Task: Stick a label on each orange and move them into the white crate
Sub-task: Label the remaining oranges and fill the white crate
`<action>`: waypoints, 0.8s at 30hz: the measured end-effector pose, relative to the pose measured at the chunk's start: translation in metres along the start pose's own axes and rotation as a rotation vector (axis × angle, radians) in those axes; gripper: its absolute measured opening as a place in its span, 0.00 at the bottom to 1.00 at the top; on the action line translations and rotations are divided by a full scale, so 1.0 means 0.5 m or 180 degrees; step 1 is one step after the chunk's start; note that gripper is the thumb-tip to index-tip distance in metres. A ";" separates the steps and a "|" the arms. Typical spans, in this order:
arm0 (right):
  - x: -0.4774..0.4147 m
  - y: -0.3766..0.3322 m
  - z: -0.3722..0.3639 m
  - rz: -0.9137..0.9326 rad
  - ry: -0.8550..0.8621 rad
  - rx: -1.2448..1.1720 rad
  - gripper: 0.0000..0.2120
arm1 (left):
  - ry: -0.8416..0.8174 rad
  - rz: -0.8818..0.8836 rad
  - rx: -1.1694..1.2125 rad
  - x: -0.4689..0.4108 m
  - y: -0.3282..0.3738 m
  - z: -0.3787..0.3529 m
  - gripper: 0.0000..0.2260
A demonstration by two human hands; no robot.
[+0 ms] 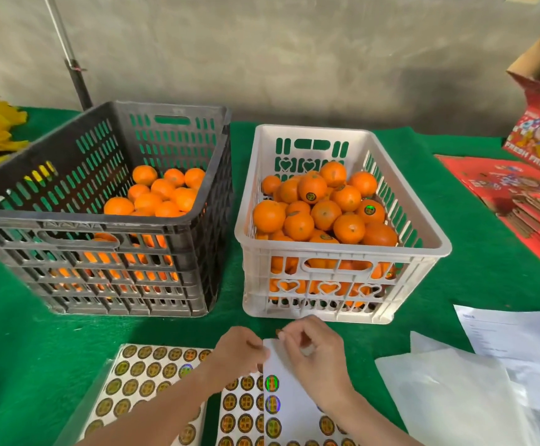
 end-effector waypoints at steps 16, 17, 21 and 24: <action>-0.492 -0.326 -0.222 0.0885 -0.0365 -0.0131 0.20 | 0.2771 -0.1988 -0.0135 0.187 0.187 0.635 0.08; -0.509 -0.312 -0.247 0.0740 -0.0472 0.0005 0.22 | 0.2589 -0.1778 -0.0455 0.155 0.188 0.648 0.08; -0.534 -0.242 -0.309 0.0104 -0.0819 0.0245 0.25 | 0.1408 -0.1313 -0.1956 0.025 0.198 0.636 0.11; -0.541 -0.229 -0.314 0.0159 -0.0817 0.0309 0.25 | 0.0265 -0.0984 -0.2889 -0.064 0.193 0.580 0.17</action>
Point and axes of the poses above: each hand's wrist, its own x-axis away from the middle knuckle, its own z-axis out of the back of the hand, y = z × x, the point moved 8 cm from there along -x, towards the middle knuckle, and after that the axes turned 5 degrees about z, right-handed, at the moved point
